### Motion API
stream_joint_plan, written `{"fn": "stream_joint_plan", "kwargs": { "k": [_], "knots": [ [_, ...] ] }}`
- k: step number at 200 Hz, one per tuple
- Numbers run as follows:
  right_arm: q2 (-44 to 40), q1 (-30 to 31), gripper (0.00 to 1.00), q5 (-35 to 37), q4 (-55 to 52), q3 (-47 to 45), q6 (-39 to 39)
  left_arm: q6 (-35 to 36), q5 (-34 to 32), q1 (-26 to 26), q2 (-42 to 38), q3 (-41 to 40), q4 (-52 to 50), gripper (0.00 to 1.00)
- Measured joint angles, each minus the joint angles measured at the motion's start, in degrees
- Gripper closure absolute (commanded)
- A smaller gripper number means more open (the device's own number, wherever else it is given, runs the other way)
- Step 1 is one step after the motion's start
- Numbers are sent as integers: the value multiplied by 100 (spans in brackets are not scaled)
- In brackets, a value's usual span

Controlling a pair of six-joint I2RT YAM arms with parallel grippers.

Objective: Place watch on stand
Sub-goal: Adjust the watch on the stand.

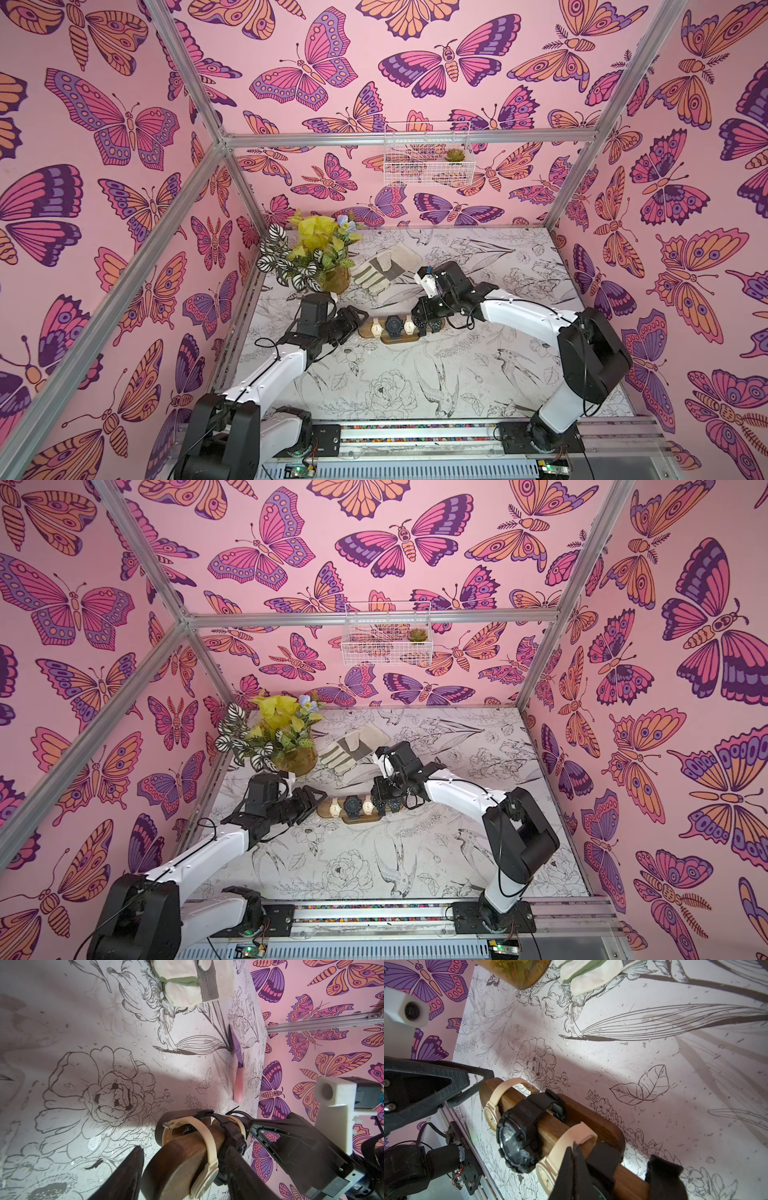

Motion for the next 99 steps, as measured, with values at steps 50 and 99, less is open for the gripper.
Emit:
{"fn": "stream_joint_plan", "kwargs": {
  "k": [50, 99],
  "knots": [
    [-118, 0, 93, 17, -11, -76, 7, 9, -17, 0, 0, 0, 0, 35],
    [-415, 0, 93, -7, -79, -76, 15, 9, -17, 0, 0, 2, 0, 35]
  ]
}}
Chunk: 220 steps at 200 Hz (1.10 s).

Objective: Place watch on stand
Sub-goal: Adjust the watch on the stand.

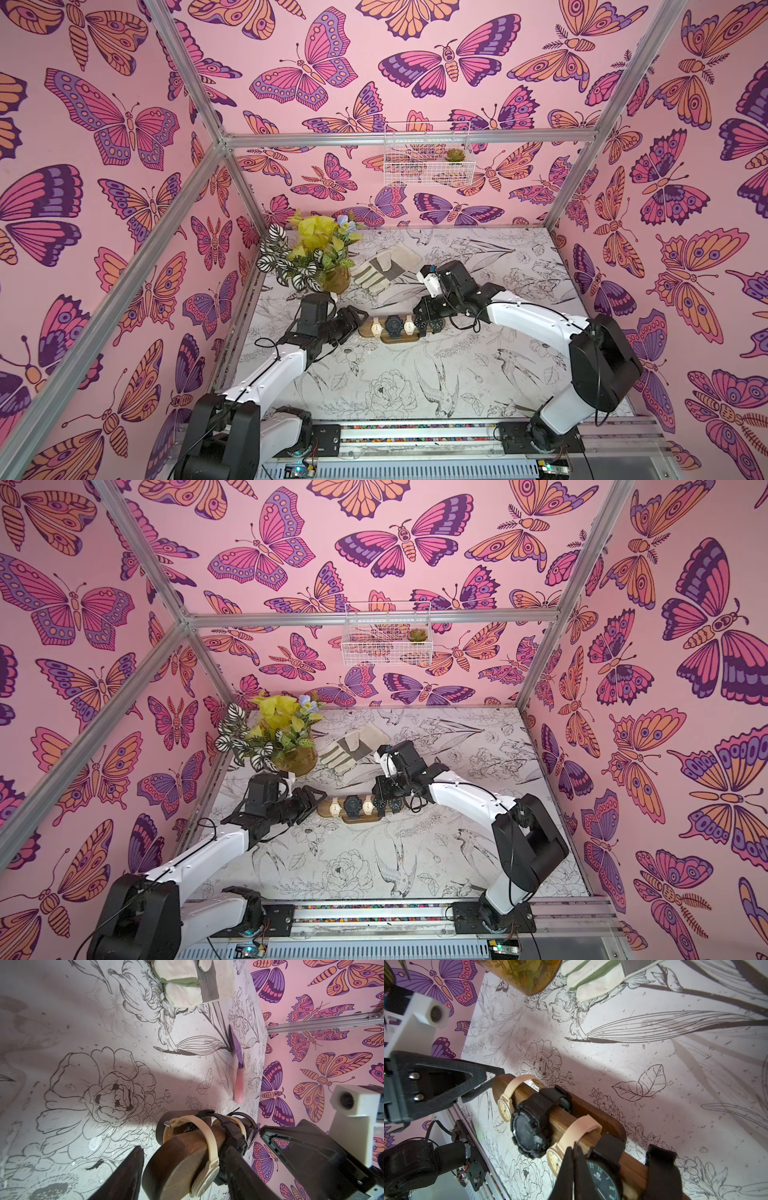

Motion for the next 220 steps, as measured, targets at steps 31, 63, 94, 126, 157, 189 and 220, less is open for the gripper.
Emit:
{"fn": "stream_joint_plan", "kwargs": {
  "k": [31, 63, 94, 126, 157, 189, 220],
  "knots": [
    [-269, 24, 93, 0, -94, 0, 7, 0, 0, 0, 0, 4, 0, 35],
    [-299, 210, 93, 31, -251, -39, -9, 0, 0, 2, 0, 11, -4, 35],
    [-299, 356, 94, 48, -380, -251, -11, 4, 0, 0, 0, 24, -37, 35],
    [-280, 411, 94, 48, -509, -369, -11, 7, 0, 0, 0, 42, -42, 35],
    [-179, 455, 94, 42, -466, -328, -11, 20, 0, 0, -2, 42, -42, 35],
    [184, 544, 94, -24, -411, -118, -9, 24, -2, 0, -7, 42, -42, 36],
    [328, 610, 94, -87, -358, 24, -11, 26, -4, 0, -9, 42, -44, 35]
  ]
}}
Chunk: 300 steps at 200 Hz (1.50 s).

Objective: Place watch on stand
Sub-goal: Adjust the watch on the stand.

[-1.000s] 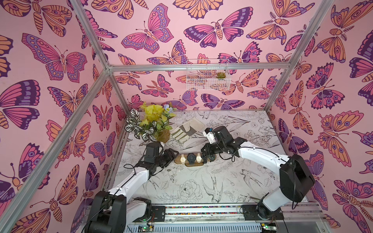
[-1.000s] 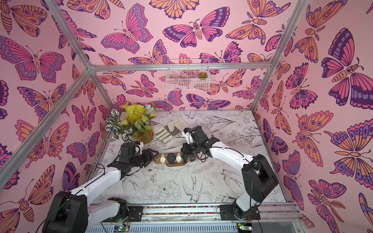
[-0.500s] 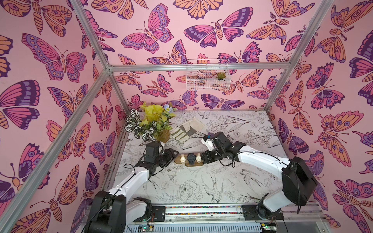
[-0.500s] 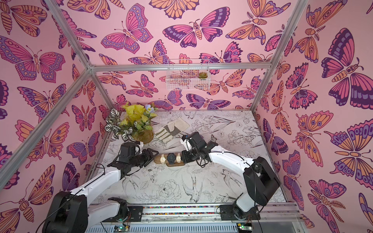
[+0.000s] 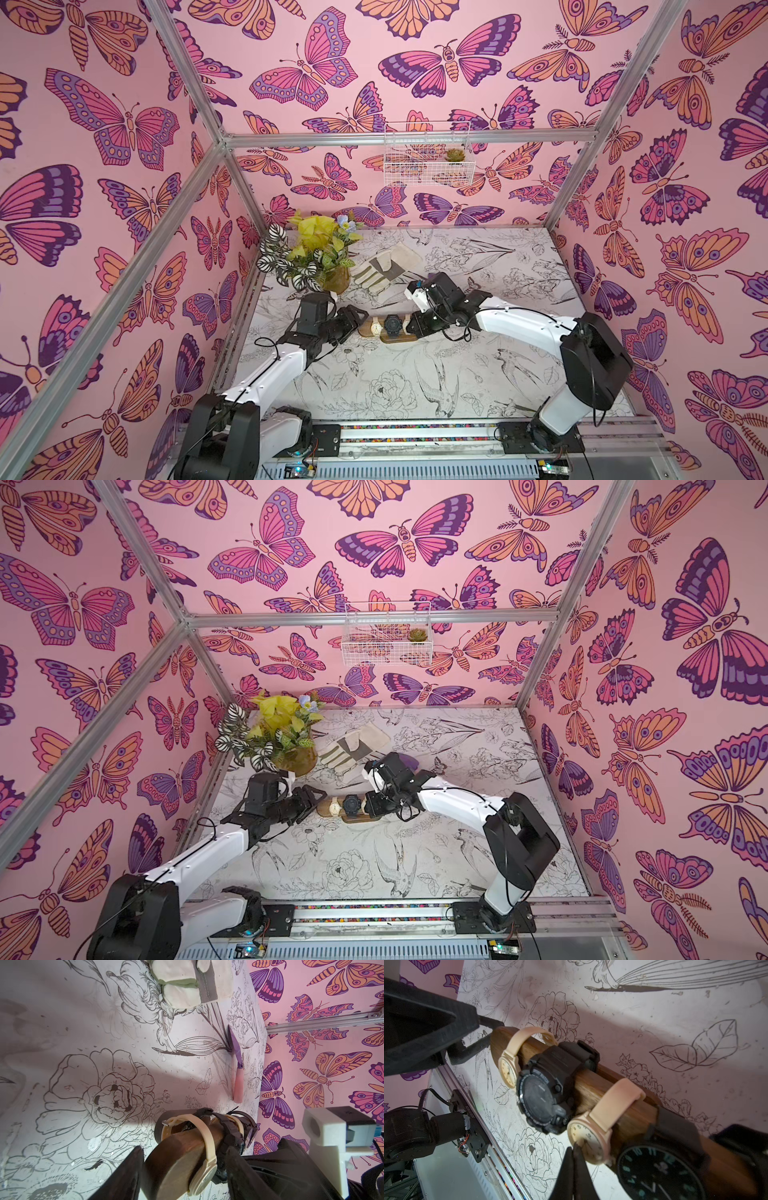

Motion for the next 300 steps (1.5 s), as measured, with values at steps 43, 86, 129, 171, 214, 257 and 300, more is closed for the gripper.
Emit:
{"fn": "stream_joint_plan", "kwargs": {
  "k": [43, 86, 129, 171, 214, 257, 300],
  "knots": [
    [15, 4, 94, 2, 0, 11, -17, 22, 0, 0, 0, 0, 0, 35],
    [-195, 0, 95, 240, -195, 9, -90, 61, 2, 0, 0, 0, 0, 35],
    [-623, -39, 95, 431, -203, -31, -133, 63, 0, 0, 0, 0, 0, 35],
    [-632, -83, 96, 560, -184, -111, -131, 63, 2, 0, -2, 0, 0, 35],
    [-479, -87, 96, 649, -177, -144, -131, 63, 2, 0, -22, 0, 0, 36],
    [-289, -87, 96, 649, -173, -144, -133, 63, 2, 0, -22, 0, 0, 35],
    [-221, -87, 96, 623, -120, -144, -144, 63, 2, 0, -22, 2, 0, 35]
  ]
}}
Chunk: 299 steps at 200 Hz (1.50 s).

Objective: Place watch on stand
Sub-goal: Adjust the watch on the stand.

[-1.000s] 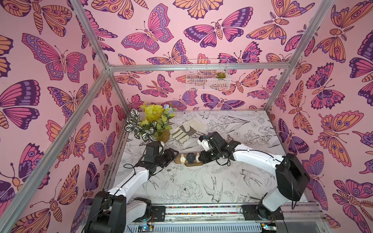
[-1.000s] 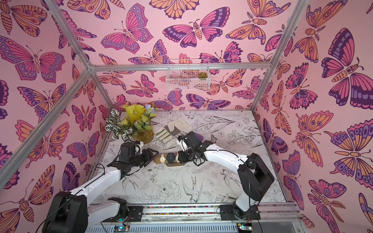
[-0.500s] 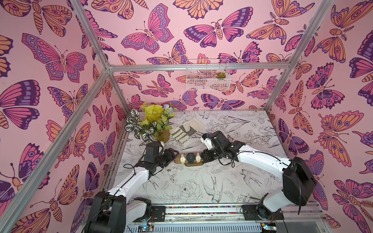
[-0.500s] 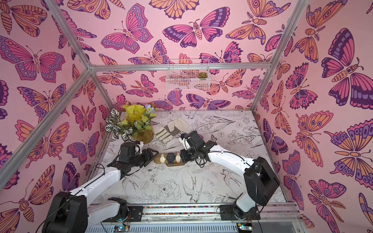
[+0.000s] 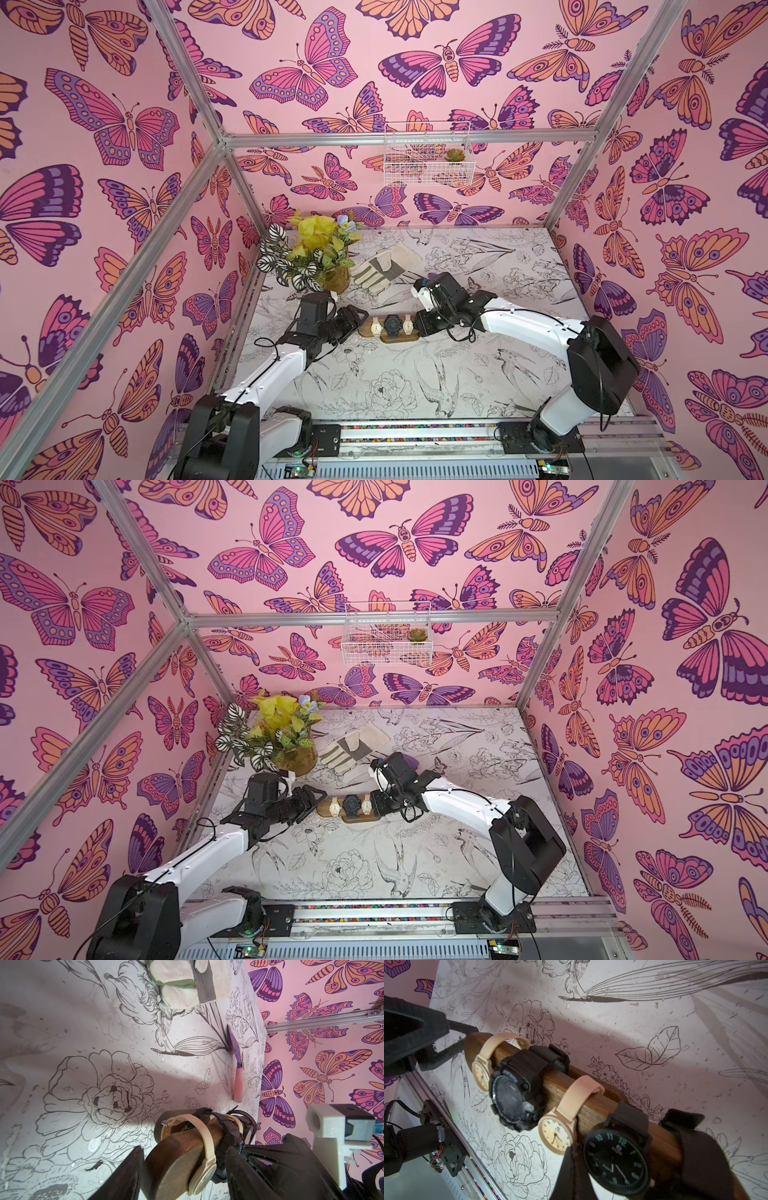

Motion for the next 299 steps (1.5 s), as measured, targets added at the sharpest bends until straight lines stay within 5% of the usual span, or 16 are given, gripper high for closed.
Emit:
{"fn": "stream_joint_plan", "kwargs": {
  "k": [91, 171, 299],
  "knots": [
    [-57, -17, 96, -70, 44, -13, 11, 24, 0, 0, 0, 2, 0, 35],
    [-1683, -734, 95, 457, -216, -542, 7, 87, -20, 2, -96, 107, -175, 35],
    [-1207, -1049, 96, 396, -225, -986, -4, 90, -63, 2, -238, 118, -345, 35]
  ]
}}
